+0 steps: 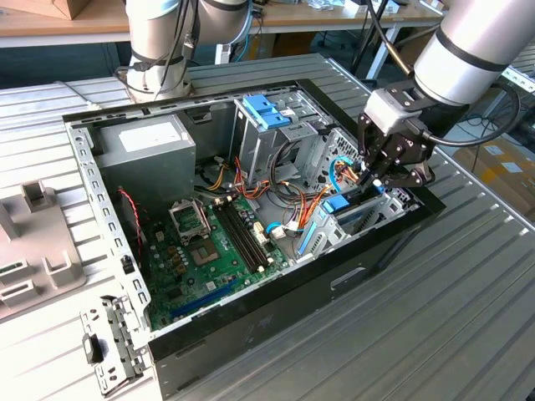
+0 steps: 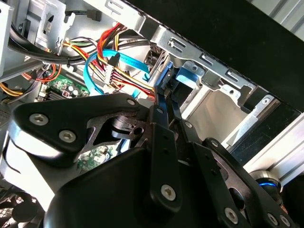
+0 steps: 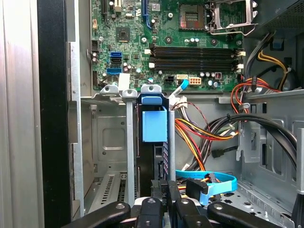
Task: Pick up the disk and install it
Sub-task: 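Insert the first disk wire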
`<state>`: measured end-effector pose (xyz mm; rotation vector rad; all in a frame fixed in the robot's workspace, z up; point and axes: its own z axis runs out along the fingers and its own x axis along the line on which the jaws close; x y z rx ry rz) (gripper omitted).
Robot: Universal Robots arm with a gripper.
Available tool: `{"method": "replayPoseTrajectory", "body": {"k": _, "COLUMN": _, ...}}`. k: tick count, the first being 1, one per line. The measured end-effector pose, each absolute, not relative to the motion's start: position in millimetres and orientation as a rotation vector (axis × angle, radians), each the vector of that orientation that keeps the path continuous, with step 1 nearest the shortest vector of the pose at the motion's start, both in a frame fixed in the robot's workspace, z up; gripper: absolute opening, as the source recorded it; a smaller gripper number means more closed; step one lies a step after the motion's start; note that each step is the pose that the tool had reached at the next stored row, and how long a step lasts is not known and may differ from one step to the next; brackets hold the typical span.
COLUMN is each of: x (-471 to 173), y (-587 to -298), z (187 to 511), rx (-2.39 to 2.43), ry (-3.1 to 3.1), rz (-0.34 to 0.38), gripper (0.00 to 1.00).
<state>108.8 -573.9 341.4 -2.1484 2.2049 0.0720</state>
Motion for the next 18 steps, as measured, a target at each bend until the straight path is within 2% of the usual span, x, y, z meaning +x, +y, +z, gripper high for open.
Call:
{"method": "replayPoseTrajectory", "body": {"k": 5, "x": 108.8, "y": -573.9, "z": 341.1, "rx": -2.148, "ry": 2.205, "rz": 0.072, "gripper": 0.18}}
{"method": "replayPoseTrajectory", "body": {"k": 6, "x": 108.8, "y": -573.9, "z": 341.1, "rx": -2.148, "ry": 2.205, "rz": 0.072, "gripper": 0.25}}
{"method": "replayPoseTrajectory", "body": {"k": 7, "x": 108.8, "y": -573.9, "z": 341.1, "rx": -2.148, "ry": 2.205, "rz": 0.072, "gripper": 0.25}}
{"method": "replayPoseTrajectory", "body": {"k": 8, "x": 108.8, "y": -573.9, "z": 341.1, "rx": -2.148, "ry": 2.205, "rz": 0.072, "gripper": 0.31}}
{"method": "replayPoseTrajectory", "body": {"k": 18, "x": 108.8, "y": -573.9, "z": 345.5, "rx": -2.148, "ry": 2.205, "rz": 0.072, "gripper": 0.31}}
